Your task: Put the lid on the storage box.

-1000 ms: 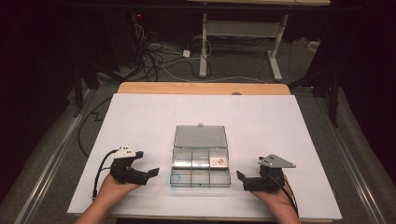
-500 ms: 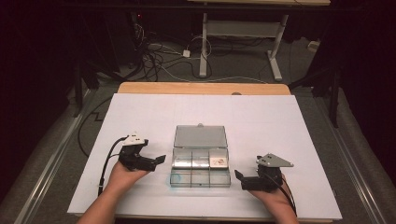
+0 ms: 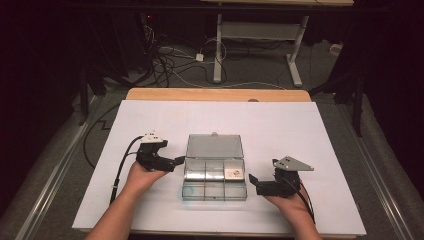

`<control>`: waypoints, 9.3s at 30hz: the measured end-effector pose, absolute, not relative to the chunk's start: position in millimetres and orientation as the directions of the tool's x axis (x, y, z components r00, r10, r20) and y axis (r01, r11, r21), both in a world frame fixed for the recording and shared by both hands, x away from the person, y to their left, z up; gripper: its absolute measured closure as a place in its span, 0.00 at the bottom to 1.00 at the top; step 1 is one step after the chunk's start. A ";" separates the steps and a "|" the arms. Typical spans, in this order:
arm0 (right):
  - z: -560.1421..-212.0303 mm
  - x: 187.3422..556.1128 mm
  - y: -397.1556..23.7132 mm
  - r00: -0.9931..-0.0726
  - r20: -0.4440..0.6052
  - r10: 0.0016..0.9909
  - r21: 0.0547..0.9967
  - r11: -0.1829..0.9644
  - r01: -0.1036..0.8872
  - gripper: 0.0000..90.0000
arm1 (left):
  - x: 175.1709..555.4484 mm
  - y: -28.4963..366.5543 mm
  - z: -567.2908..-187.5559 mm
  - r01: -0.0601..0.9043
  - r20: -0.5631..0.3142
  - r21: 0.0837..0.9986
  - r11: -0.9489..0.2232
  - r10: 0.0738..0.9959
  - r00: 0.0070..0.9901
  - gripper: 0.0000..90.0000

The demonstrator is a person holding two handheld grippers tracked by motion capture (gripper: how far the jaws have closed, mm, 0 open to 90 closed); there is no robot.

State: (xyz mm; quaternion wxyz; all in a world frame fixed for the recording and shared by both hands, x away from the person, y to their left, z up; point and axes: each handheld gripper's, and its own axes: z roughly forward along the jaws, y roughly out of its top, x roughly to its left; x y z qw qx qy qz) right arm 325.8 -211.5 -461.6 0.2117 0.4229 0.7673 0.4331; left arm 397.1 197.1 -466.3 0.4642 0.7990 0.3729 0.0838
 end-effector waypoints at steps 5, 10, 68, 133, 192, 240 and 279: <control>-452.0 340.4 -208.9 -0.536 0.051 0.842 0.853 0.242 0.462 0.00 | 407.5 188.9 -466.2 0.520 -0.219 0.800 -0.300 0.660 0.718 0.00; -451.9 359.2 -202.0 -0.520 0.071 0.851 0.846 0.225 0.484 0.00 | 417.6 182.2 -467.6 0.523 -0.226 0.800 -0.295 0.658 0.718 0.00; -467.7 412.2 -152.3 -0.524 0.296 0.799 0.758 0.137 0.638 0.42 | 424.0 175.0 -480.5 0.546 -0.276 0.782 -0.300 0.620 0.735 0.16; -445.2 348.1 -189.1 -0.596 0.063 0.801 0.871 0.248 0.425 0.96 | 382.0 170.4 -457.0 0.394 -0.149 0.867 -0.305 0.596 0.789 0.80; -449.0 319.7 -185.0 -0.689 0.095 0.719 0.876 0.268 0.400 1.00 | 342.7 181.0 -458.2 0.436 -0.144 0.820 -0.370 0.605 0.783 0.75; -471.9 284.9 -243.8 -0.544 0.059 0.837 0.829 0.262 0.494 0.47 | 285.4 182.8 -466.7 0.421 -0.183 0.807 -0.415 0.501 0.846 0.97; -477.0 285.8 -241.8 -0.479 0.043 0.877 0.812 0.248 0.528 0.00 | 302.5 215.6 -492.0 0.514 -0.185 0.744 -0.428 0.607 0.773 0.97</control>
